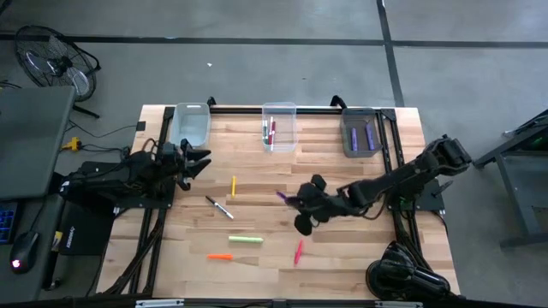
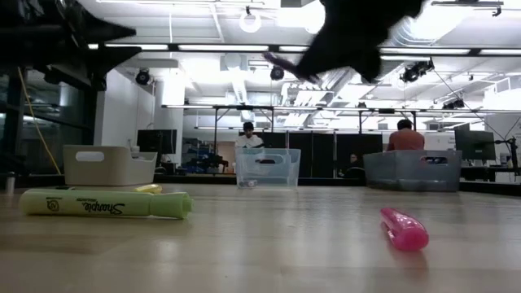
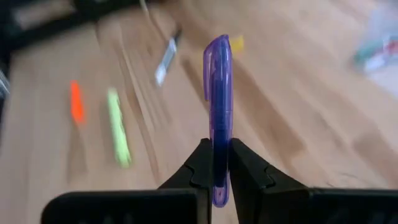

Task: Pick & Place Markers
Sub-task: Put the purple pen into the gray bin

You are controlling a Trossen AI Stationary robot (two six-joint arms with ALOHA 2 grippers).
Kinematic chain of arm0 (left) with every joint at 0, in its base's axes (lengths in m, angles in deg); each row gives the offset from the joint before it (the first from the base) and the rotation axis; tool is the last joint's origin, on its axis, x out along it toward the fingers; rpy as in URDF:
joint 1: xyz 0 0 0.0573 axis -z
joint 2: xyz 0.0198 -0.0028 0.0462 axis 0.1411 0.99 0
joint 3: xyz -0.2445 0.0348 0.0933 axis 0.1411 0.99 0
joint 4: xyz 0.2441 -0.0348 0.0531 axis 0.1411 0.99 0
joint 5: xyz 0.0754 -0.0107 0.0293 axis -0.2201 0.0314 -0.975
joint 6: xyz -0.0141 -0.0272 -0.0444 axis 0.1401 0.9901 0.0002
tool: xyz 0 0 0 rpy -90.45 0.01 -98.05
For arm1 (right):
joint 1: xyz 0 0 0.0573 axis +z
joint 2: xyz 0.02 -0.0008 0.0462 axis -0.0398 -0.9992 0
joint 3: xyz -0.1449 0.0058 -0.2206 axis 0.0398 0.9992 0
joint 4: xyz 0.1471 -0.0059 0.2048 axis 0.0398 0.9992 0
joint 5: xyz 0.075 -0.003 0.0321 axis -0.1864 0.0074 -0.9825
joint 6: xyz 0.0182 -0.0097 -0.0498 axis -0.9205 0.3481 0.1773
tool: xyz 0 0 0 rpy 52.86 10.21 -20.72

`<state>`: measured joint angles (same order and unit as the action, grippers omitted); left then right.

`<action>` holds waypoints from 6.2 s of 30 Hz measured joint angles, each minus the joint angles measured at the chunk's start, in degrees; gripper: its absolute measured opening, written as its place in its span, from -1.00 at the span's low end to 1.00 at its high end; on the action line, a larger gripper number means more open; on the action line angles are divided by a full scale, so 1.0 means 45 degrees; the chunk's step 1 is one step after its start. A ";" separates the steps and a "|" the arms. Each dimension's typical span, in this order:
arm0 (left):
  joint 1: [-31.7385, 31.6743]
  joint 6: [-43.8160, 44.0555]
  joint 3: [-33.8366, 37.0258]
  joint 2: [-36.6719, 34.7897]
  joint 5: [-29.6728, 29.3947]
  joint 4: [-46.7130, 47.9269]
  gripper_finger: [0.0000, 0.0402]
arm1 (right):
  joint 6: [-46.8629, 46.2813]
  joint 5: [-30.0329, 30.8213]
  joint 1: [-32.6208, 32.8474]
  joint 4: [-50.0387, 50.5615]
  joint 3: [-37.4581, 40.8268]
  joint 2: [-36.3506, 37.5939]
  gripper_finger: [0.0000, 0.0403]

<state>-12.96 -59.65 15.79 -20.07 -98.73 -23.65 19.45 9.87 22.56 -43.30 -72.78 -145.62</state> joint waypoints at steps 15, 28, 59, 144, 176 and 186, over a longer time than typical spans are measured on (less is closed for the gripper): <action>0.0002 -0.1344 -0.3414 0.4634 -0.0220 -0.1067 0.06 | 0.3357 -0.0940 -0.2704 -0.6111 0.0000 0.0054 -0.87; 0.0002 -0.2317 -0.7651 1.0079 0.0240 -0.1102 0.06 | 0.4338 -0.3187 -0.4587 -0.8907 -0.0004 0.0054 -0.89; -0.0007 -0.1574 -0.8550 1.4659 0.0048 -0.5593 0.06 | 0.5193 -0.5658 -0.5514 -0.9795 0.0000 0.0355 -0.88; -0.0002 -0.1991 -0.8540 1.4240 -0.4014 -0.3987 -0.81 | 0.3818 -0.2931 -0.5995 -0.0394 0.0000 0.3621 -0.42; -0.5927 0.2118 -0.8550 1.0166 -0.4180 0.6734 -0.81 | 0.3420 -0.3262 -0.5995 0.0833 0.0000 0.3619 -0.42; -0.9226 0.2113 -0.8550 1.0887 -0.2184 0.8360 -0.81 | 0.3734 -0.3263 -0.5995 0.0847 0.0000 0.3619 -0.42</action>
<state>-54.48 -50.14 -22.68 28.92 -108.55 13.97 36.25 -4.81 -4.42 -39.49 -72.78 -129.33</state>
